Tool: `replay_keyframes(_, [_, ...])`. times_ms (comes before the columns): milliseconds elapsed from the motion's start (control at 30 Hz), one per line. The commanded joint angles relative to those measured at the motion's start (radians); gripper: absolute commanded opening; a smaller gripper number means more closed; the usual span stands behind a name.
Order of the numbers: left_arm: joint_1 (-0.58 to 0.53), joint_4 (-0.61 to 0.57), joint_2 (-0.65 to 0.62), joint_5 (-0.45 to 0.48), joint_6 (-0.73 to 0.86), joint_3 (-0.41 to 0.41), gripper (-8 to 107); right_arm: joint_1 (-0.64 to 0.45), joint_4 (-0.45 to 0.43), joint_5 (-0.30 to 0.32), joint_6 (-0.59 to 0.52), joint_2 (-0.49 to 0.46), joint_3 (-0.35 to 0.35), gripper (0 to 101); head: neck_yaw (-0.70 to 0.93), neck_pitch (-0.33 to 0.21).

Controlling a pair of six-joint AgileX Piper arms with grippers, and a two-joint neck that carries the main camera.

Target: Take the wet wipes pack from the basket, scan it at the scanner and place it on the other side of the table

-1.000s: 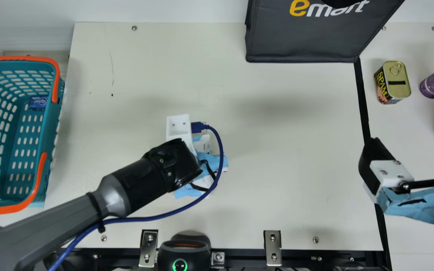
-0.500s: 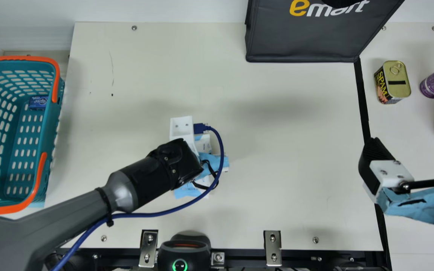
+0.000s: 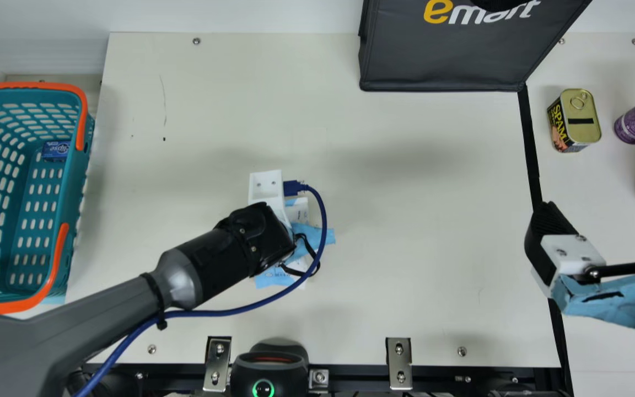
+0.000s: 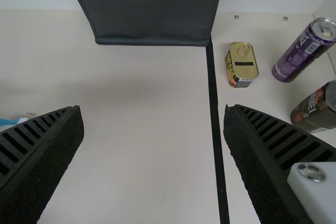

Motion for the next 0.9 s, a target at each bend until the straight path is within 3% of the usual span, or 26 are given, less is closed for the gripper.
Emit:
replay_keyframes(0, [0.0,0.005,-0.003,-0.004,-0.001,0.001,3,0.0,0.0,0.0,0.0,0.0,0.0,95,0.0,-0.029])
replay_keyframes(67, [-0.003,0.022,-0.009,-0.005,-0.011,0.002,-8,0.0,0.0,0.0,0.0,0.0,0.0,95,0.0,-0.029])
replay_keyframes(867, [-0.061,0.308,-0.04,0.001,-0.24,0.031,-8,0.0,0.0,0.0,0.0,0.0,0.0,95,0.0,-0.029])
